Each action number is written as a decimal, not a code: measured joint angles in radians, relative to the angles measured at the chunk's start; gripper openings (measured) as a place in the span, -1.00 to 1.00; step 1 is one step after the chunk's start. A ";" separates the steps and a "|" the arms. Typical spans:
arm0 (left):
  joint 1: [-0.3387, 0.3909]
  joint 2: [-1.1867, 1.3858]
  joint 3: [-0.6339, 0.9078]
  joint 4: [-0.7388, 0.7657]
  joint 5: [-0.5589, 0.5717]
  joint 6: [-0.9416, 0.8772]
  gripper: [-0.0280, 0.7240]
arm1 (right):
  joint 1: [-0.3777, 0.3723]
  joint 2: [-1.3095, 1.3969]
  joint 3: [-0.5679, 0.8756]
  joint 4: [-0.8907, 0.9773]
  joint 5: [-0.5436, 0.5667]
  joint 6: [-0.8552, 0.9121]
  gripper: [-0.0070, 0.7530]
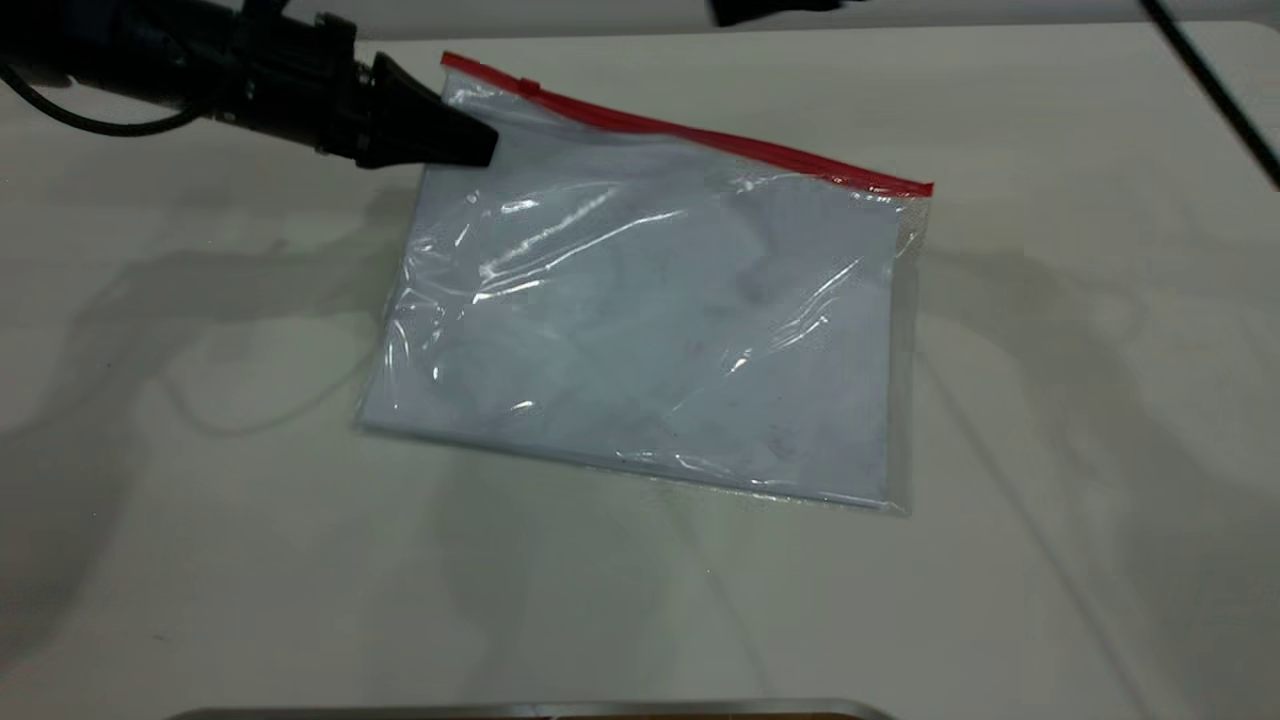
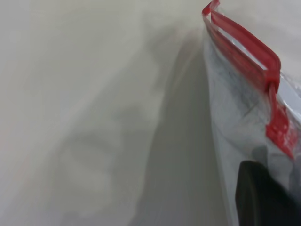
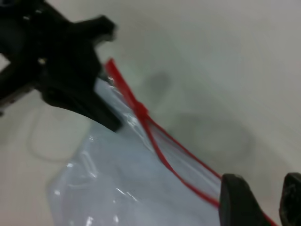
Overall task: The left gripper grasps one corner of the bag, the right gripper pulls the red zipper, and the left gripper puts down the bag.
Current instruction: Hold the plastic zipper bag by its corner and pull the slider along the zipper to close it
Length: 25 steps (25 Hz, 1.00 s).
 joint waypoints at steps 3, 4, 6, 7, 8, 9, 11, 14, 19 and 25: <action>0.000 -0.016 0.000 0.054 0.002 0.012 -0.78 | 0.028 0.063 -0.076 -0.001 0.038 -0.010 -0.29; 0.000 -0.025 0.000 0.085 0.002 0.013 -0.78 | 0.037 0.082 -0.099 -0.001 0.040 -0.015 -0.29; 0.000 -0.034 0.000 0.128 0.004 0.015 -0.78 | 0.053 0.117 -0.141 -0.001 0.042 -0.036 -0.30; 0.000 -0.038 0.000 0.140 0.006 0.015 -0.78 | 0.059 0.134 -0.156 -0.001 0.042 -0.056 -0.30; 0.000 -0.043 0.000 0.147 0.006 0.015 -0.78 | 0.067 0.149 -0.169 0.000 0.042 -0.075 -0.30; 0.000 -0.046 0.000 0.150 0.006 0.015 -0.78 | 0.074 0.161 -0.177 0.002 0.042 -0.103 -0.30; 0.000 -0.049 0.000 0.153 0.006 0.015 -0.78 | 0.086 0.175 -0.182 0.010 0.042 -0.152 -0.28; 0.000 -0.049 0.000 0.162 0.006 0.015 -0.78 | 0.101 0.187 -0.183 0.027 0.046 -0.177 -0.21; 0.000 -0.049 0.000 0.164 0.006 0.015 -0.78 | 0.132 0.189 -0.184 0.074 0.045 -0.205 0.02; 0.000 -0.049 0.000 0.165 0.004 0.015 -0.78 | 0.155 0.204 -0.185 0.094 0.044 -0.207 0.11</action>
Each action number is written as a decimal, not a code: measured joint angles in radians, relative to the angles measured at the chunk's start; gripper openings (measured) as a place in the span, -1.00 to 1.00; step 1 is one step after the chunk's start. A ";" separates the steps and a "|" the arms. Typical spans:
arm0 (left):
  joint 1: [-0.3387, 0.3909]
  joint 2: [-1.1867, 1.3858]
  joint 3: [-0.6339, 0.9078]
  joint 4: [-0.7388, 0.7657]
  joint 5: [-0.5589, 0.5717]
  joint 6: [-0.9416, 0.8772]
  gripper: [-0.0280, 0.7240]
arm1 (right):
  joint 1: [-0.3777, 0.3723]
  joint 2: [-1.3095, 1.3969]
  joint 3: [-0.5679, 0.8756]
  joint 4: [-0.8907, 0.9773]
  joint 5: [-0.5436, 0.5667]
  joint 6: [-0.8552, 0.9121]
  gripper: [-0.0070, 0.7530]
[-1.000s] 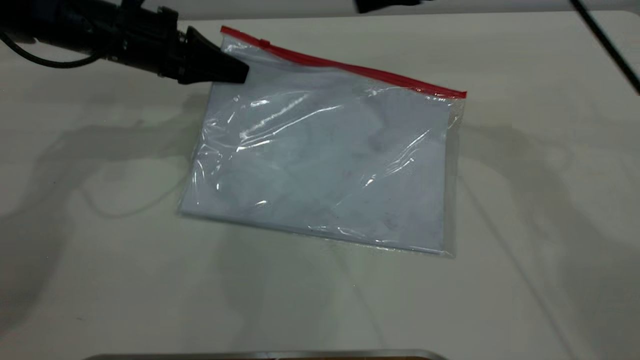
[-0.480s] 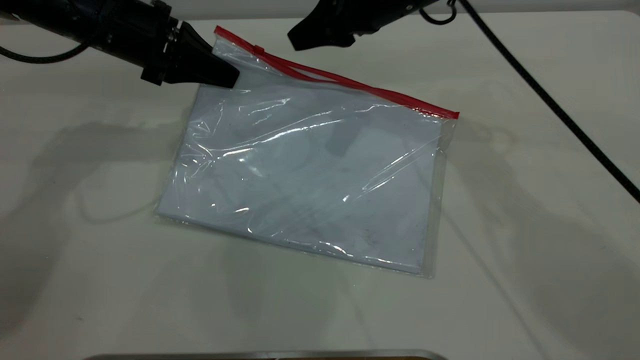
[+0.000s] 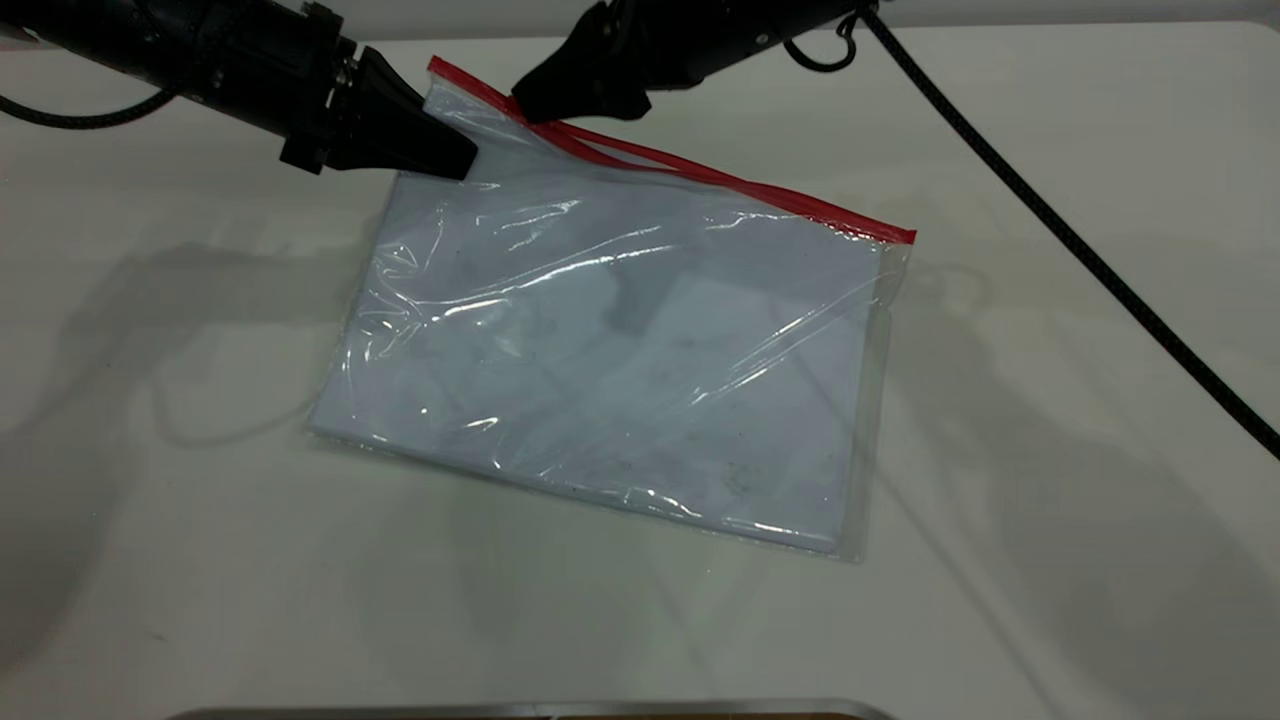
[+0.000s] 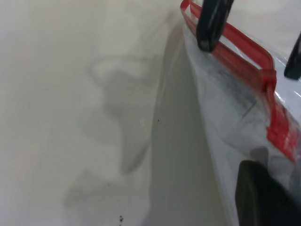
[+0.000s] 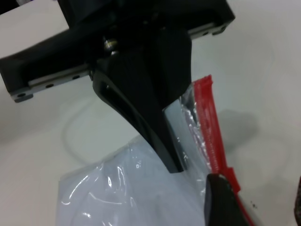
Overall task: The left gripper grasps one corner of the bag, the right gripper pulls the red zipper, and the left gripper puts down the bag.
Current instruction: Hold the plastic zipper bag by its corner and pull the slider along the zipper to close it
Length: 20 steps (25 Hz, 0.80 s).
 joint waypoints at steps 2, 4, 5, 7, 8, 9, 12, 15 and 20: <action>0.000 0.000 0.000 0.000 -0.001 0.000 -0.78 | 0.005 0.011 0.000 0.033 -0.001 0.000 0.11; 0.000 0.000 0.000 0.000 -0.001 0.000 -0.78 | 0.011 0.022 0.000 0.062 -0.002 -0.009 0.10; 0.000 0.000 0.000 0.000 -0.001 0.000 -0.78 | 0.012 0.026 0.000 0.071 -0.002 -0.013 0.09; 0.000 0.000 0.000 0.001 -0.002 0.000 -0.78 | 0.012 0.027 0.000 0.085 -0.002 -0.016 0.06; 0.000 0.000 0.000 0.001 -0.002 0.000 -0.78 | 0.012 0.028 0.000 0.090 -0.003 -0.016 0.03; 0.000 0.000 0.000 0.001 -0.002 0.000 -0.78 | 0.012 0.029 0.000 0.093 -0.003 -0.018 0.00; 0.000 0.000 0.000 0.001 -0.005 -0.001 -0.78 | 0.012 0.029 0.000 0.093 -0.003 -0.021 -0.12; 0.000 0.000 0.000 0.000 -0.007 -0.001 -0.78 | 0.014 0.029 0.000 0.093 -0.001 -0.022 -0.34; 0.000 0.000 0.000 -0.010 -0.010 -0.009 -0.78 | 0.017 0.029 0.000 0.094 0.012 -0.024 -0.72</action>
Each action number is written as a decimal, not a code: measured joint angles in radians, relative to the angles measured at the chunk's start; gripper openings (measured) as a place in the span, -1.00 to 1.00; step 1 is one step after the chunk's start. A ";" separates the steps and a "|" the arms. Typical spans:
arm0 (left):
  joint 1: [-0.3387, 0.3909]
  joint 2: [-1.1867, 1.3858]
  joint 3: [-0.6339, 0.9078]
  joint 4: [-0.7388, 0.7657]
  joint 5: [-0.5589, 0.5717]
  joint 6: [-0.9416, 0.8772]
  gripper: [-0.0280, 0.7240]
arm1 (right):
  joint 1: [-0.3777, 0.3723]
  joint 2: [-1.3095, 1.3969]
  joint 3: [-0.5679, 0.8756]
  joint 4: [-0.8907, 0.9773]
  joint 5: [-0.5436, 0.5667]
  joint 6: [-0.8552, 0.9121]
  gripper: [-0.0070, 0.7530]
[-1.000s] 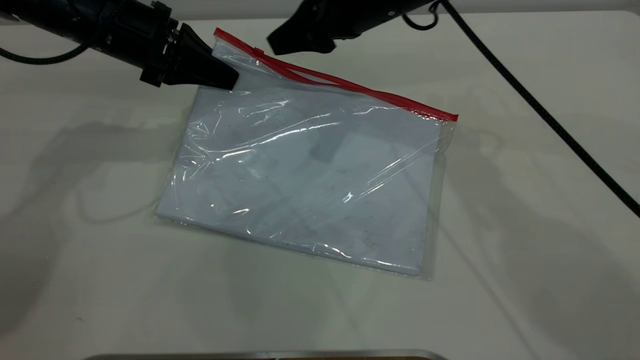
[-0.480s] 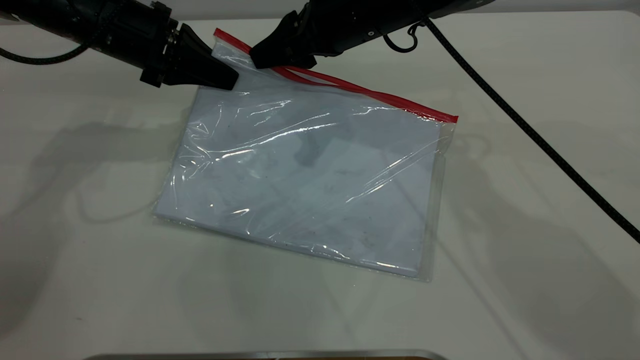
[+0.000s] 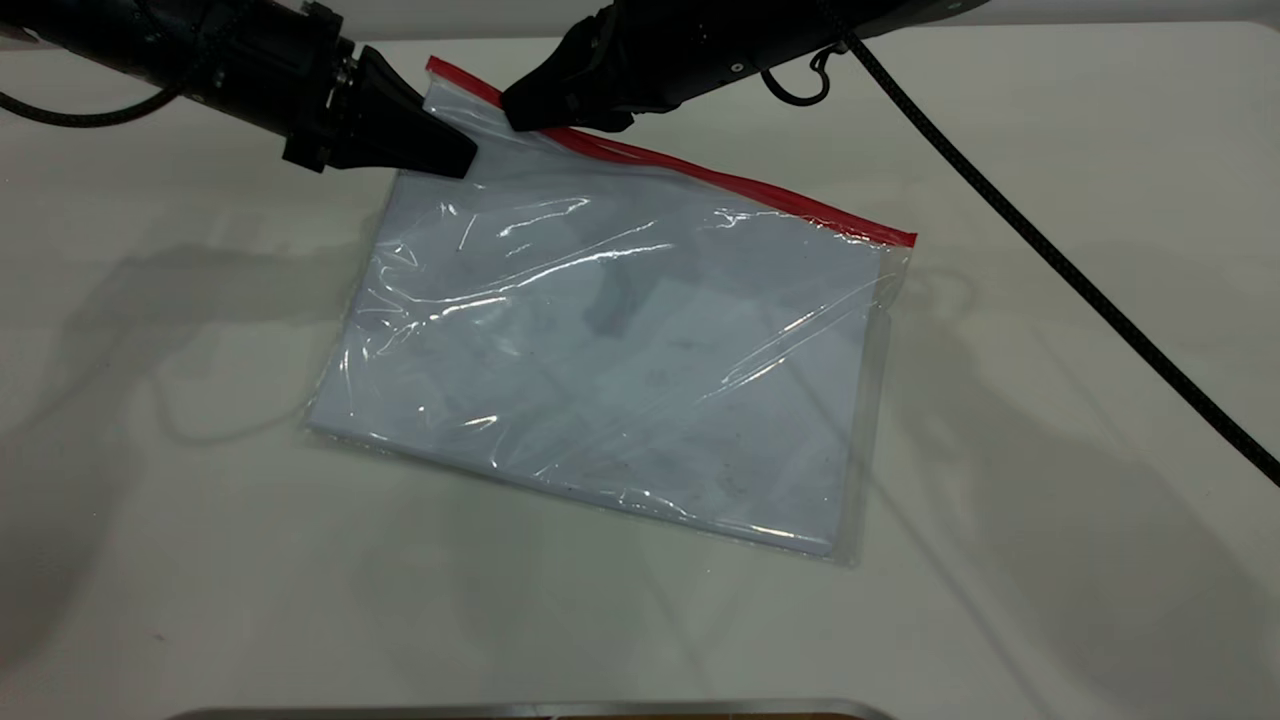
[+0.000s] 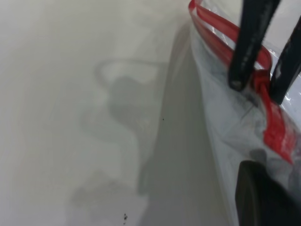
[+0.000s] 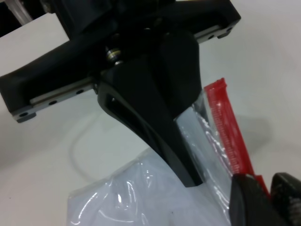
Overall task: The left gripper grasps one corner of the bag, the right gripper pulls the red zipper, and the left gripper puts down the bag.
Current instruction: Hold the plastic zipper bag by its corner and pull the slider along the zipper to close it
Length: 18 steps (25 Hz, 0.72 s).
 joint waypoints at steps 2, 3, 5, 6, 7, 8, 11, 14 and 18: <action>0.000 0.000 0.000 0.000 0.001 -0.002 -0.78 | 0.000 0.000 0.000 0.000 0.007 -0.001 -0.80; 0.000 0.000 0.000 0.000 0.001 -0.002 -0.78 | 0.000 0.000 0.000 0.000 0.009 -0.005 -0.82; 0.000 0.000 0.000 0.000 0.001 -0.002 -0.78 | 0.000 0.000 0.000 -0.001 0.012 -0.017 -0.85; 0.000 0.000 0.000 0.000 0.002 -0.002 -0.78 | 0.000 0.000 0.000 -0.001 0.012 -0.022 -0.86; 0.001 0.000 0.000 0.000 0.002 -0.002 -0.78 | 0.000 0.000 0.000 -0.001 0.012 -0.028 -0.87; 0.001 0.000 0.000 0.000 0.003 -0.002 -0.78 | 0.000 0.000 0.000 -0.001 0.013 -0.033 -0.88; 0.001 0.000 0.000 -0.006 0.004 -0.002 -0.78 | -0.004 0.000 0.000 -0.002 0.016 -0.037 -0.89; 0.007 0.000 0.000 -0.025 0.010 0.002 -0.78 | -0.011 0.000 0.000 -0.002 0.022 -0.037 -0.89; 0.025 0.000 0.000 -0.065 0.049 0.008 -0.78 | -0.024 0.000 -0.005 0.003 0.032 -0.037 -0.89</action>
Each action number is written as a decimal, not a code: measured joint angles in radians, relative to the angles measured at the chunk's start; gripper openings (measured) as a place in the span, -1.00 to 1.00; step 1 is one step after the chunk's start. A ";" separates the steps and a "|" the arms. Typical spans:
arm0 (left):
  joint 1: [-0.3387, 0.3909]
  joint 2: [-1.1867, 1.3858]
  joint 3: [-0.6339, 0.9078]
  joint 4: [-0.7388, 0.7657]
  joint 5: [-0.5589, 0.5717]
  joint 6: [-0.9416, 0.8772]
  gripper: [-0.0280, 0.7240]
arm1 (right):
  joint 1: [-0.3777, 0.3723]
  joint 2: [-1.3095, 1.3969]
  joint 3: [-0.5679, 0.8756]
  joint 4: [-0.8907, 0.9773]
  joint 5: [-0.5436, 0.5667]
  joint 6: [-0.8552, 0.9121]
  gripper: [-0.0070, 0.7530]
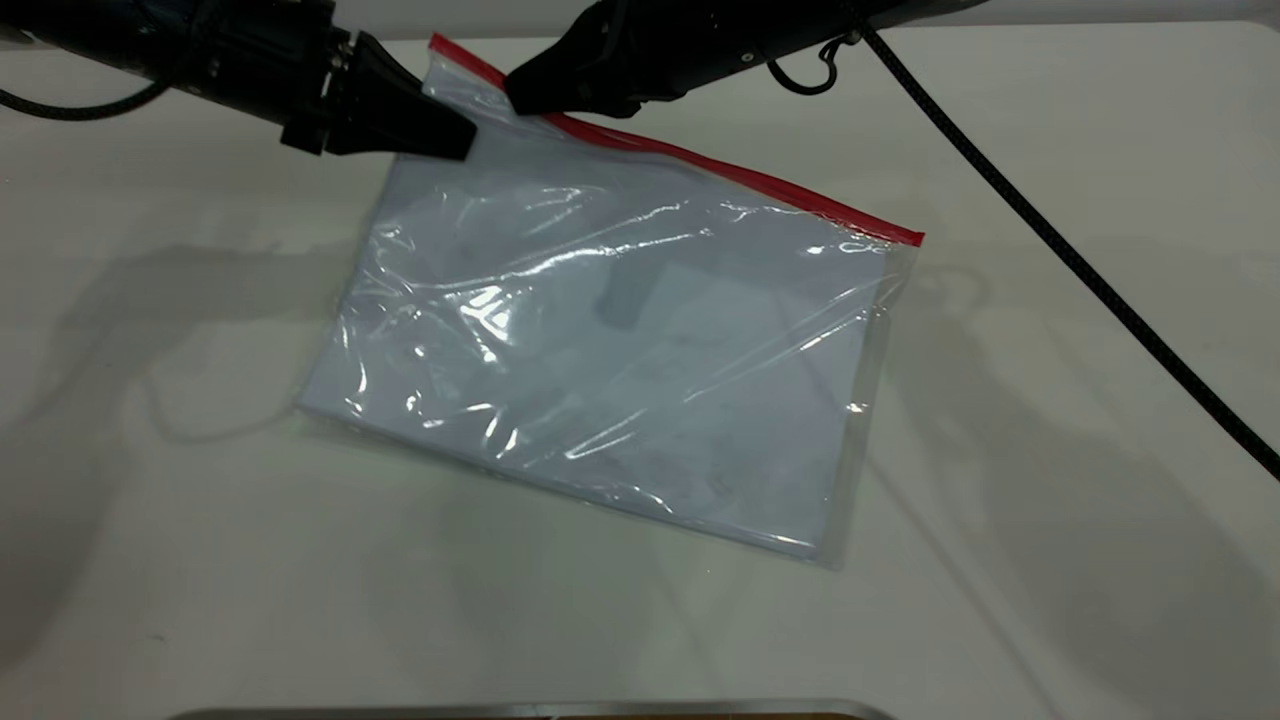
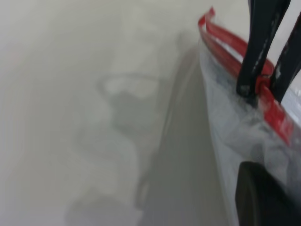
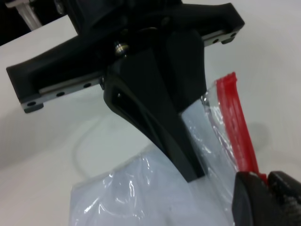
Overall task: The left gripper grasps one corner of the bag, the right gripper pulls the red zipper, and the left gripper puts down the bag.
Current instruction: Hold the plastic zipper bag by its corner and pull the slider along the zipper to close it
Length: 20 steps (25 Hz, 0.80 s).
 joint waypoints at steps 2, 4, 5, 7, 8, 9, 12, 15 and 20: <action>0.012 0.000 0.000 -0.028 0.025 0.000 -0.79 | -0.010 0.000 -0.001 0.003 0.008 0.000 -0.89; 0.023 0.000 0.000 -0.053 0.043 0.000 -0.79 | -0.019 -0.001 -0.001 0.007 0.013 0.000 -0.89; 0.028 0.000 0.000 -0.064 0.055 0.001 -0.79 | -0.023 -0.001 -0.001 0.008 0.015 0.000 -0.89; 0.035 0.000 0.000 -0.080 0.072 0.002 -0.79 | -0.030 -0.001 -0.001 0.005 0.016 -0.002 -0.89; 0.036 0.000 0.000 -0.089 0.077 0.002 -0.79 | -0.034 -0.001 -0.001 0.001 0.016 -0.003 -0.89; 0.040 0.000 0.000 -0.096 0.084 0.002 -0.79 | -0.037 -0.001 -0.001 -0.004 0.012 -0.003 -0.89; 0.046 0.000 0.000 -0.120 0.091 0.002 -0.79 | -0.041 -0.001 -0.003 -0.020 -0.013 -0.003 -0.89; 0.053 0.000 0.000 -0.140 0.091 0.004 -0.79 | -0.041 -0.004 -0.003 -0.057 -0.063 -0.003 -0.89; 0.071 0.000 0.000 -0.166 0.091 0.006 -0.79 | -0.054 -0.008 -0.003 -0.182 -0.164 0.038 -0.89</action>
